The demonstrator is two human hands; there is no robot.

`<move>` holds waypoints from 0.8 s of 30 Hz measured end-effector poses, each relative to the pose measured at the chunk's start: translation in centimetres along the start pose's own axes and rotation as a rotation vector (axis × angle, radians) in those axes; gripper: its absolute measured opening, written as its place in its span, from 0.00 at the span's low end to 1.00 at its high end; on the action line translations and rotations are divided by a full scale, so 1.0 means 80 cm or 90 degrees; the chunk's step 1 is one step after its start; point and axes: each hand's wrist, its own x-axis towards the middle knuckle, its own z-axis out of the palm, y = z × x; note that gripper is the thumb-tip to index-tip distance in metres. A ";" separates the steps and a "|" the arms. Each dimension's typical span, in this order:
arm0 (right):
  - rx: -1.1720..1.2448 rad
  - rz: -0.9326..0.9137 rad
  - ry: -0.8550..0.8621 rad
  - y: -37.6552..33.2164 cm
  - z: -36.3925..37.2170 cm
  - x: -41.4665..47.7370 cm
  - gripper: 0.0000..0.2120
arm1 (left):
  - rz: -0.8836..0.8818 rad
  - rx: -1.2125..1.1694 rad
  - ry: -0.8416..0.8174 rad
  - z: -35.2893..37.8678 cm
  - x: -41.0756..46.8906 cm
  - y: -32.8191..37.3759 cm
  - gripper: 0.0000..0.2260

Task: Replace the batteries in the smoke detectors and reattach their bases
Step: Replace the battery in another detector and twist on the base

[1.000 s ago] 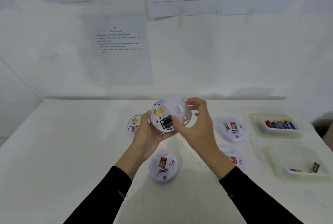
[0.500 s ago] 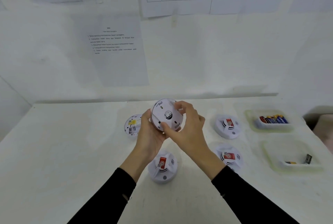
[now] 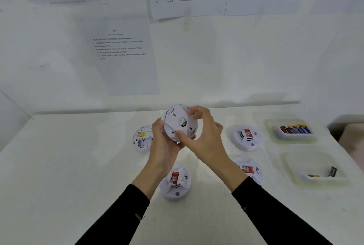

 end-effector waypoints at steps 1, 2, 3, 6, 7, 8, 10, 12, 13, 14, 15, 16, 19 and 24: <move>0.002 -0.004 -0.003 0.001 -0.001 0.000 0.29 | -0.003 0.002 -0.002 0.001 -0.001 0.001 0.21; 0.004 -0.007 -0.004 0.001 -0.001 0.000 0.29 | -0.004 0.004 -0.002 0.002 -0.001 0.001 0.21; 0.005 -0.010 -0.004 0.001 -0.001 -0.001 0.30 | -0.004 0.002 -0.003 0.002 -0.001 0.001 0.21; 0.017 0.006 0.005 -0.002 0.001 -0.002 0.29 | 0.007 0.000 0.001 0.001 -0.001 -0.001 0.22; 0.021 0.011 0.008 -0.004 0.002 -0.002 0.29 | 0.009 -0.003 0.005 0.001 -0.001 -0.001 0.22; 0.021 0.012 0.011 -0.004 0.003 -0.002 0.29 | 0.010 -0.006 0.008 0.001 -0.001 -0.002 0.23; 0.015 0.008 0.010 -0.004 0.004 -0.002 0.28 | 0.012 -0.007 0.012 0.000 0.000 -0.002 0.23; 0.017 0.010 0.009 -0.004 0.003 -0.001 0.28 | 0.023 -0.009 0.022 0.002 -0.002 -0.001 0.24; 0.020 0.016 0.009 -0.004 0.002 -0.001 0.28 | 0.030 -0.011 0.027 0.003 -0.003 -0.001 0.24; 0.022 0.025 0.009 -0.005 0.002 -0.001 0.28 | 0.036 -0.015 0.030 0.004 -0.004 -0.002 0.24; 0.024 0.034 0.012 -0.006 0.002 -0.001 0.28 | 0.043 -0.018 0.033 0.006 -0.004 -0.003 0.21; 0.026 0.043 0.016 -0.009 0.003 -0.001 0.28 | 0.051 -0.022 0.031 0.008 -0.006 -0.003 0.18; 0.028 0.056 0.038 -0.013 0.006 -0.002 0.28 | 0.075 -0.037 0.001 0.015 -0.011 -0.002 0.11; 0.036 0.086 0.062 -0.015 0.011 0.001 0.27 | 0.105 -0.046 -0.013 0.021 -0.014 -0.005 0.13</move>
